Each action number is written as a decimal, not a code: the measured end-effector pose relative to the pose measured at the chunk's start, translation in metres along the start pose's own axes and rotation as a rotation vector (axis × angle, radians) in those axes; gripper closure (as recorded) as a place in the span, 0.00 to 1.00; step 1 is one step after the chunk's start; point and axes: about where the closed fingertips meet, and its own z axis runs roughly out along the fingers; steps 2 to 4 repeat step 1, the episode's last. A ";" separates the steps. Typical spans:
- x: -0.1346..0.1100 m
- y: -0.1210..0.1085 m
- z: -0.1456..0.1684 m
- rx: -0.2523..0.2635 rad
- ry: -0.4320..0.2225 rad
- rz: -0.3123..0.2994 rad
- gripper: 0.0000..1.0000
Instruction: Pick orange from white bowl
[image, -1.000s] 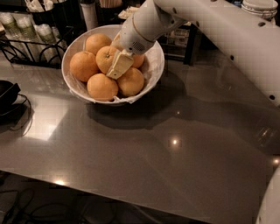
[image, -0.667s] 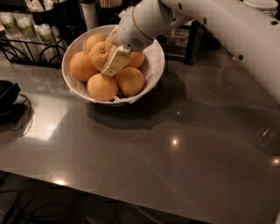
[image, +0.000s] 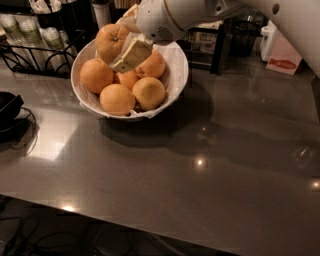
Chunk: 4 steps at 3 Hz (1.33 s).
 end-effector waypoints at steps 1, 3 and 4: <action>0.000 0.000 0.000 0.000 0.000 0.000 1.00; 0.000 0.000 0.000 0.000 0.000 0.000 1.00; 0.000 0.000 0.000 0.000 0.000 0.000 1.00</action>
Offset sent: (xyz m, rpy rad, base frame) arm 0.0000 0.0000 0.0000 0.0000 0.0000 0.0000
